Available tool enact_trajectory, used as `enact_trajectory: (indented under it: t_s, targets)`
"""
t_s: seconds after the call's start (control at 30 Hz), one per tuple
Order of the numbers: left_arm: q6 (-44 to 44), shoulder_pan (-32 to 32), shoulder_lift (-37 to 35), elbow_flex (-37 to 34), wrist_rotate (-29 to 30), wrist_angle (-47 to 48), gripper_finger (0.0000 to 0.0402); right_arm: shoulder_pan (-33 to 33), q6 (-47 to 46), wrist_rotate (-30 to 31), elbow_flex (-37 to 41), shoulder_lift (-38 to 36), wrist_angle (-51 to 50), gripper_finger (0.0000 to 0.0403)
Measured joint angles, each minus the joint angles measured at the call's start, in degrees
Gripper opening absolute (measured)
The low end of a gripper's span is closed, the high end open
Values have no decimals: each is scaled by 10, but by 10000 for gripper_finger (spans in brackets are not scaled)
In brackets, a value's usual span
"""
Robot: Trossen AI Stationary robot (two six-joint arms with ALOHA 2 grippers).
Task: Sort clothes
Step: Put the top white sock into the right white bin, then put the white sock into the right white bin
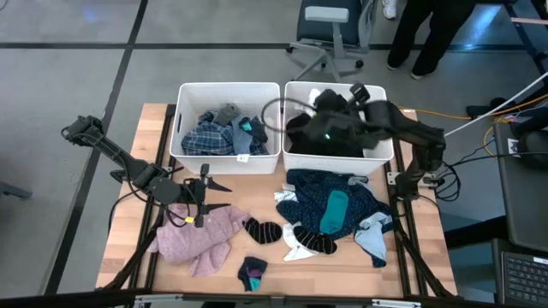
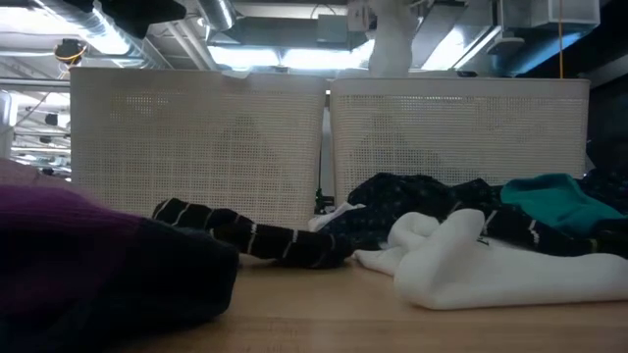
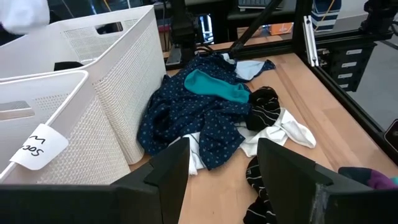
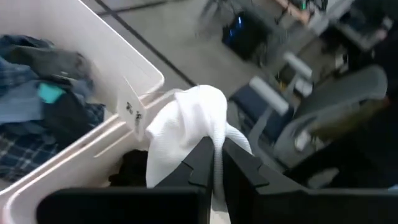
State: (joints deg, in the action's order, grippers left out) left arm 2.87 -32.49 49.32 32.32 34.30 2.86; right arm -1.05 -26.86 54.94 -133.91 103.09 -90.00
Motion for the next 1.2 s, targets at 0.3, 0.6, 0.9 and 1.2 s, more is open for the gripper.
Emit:
enact_trajectory:
  t_s: [0.3, 0.6, 0.9, 1.2]
  targets:
    - [1, 0, 0, 0, 0, 13, 180, 80, -31, -116, 117, 3, 0, 31]
    - [1, 0, 0, 0, 0, 12, 180, 114, -51, -125, 261, 3, -1, 106]
    - [-1, 0, 0, 0, 0, 12, 180, 107, -38, -217, 223, 0, 0, 228]
    - [3, 0, 0, 0, 0, 12, 180, -33, -40, -245, 151, -3, 36, 250]
